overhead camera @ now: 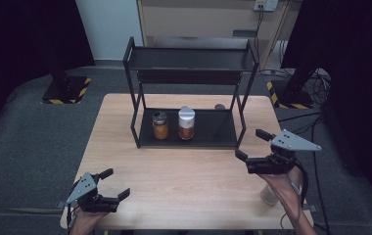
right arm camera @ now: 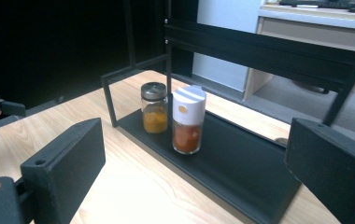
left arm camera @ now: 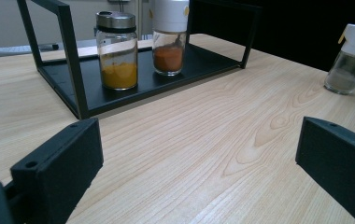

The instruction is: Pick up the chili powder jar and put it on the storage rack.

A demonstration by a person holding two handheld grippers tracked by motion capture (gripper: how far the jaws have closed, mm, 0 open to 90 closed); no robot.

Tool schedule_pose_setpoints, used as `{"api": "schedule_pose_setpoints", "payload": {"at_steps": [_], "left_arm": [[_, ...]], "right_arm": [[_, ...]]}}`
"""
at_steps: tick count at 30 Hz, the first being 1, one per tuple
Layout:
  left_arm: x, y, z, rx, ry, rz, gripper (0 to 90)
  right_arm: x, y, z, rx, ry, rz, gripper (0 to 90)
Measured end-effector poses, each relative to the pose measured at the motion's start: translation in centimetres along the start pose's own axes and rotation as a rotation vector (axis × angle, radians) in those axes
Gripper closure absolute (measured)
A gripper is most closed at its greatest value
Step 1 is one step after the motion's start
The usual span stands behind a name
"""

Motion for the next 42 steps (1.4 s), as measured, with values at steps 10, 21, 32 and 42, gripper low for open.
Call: {"api": "schedule_pose_setpoints", "payload": {"at_steps": [10, 21, 32, 42], "left_arm": [[0.0, 0.0, 0.0, 0.000, -0.003, 0.000, 0.0], [0.0, 0.0, 0.0, 0.000, -0.004, 0.002, 0.0], [0.0, 0.0, 0.0, 0.001, -0.006, 0.005, 0.0], [0.0, 0.0, -0.1, 0.002, -0.007, 0.005, 0.0]], "right_arm": [[-3.5, 2.4, 0.1, 0.009, 0.075, -0.011, 5.2], [-6.1, 4.9, 0.1, -0.002, 0.169, 0.008, 4.6], [-7.9, 8.6, -0.5, 0.058, 0.217, 0.007, 4.3], [-8.3, 11.3, -0.2, 0.061, 0.246, -0.007, 4.3]]}}
Point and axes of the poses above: each handheld gripper's, and its own axes: x roughly forward along the jaws, y roughly out of its underside, z roughly to its left, the point moved 6 cm from there along x, roughly forward along the jaws, and after that the axes turned 2 degrees about y, right-handed, at the moved point
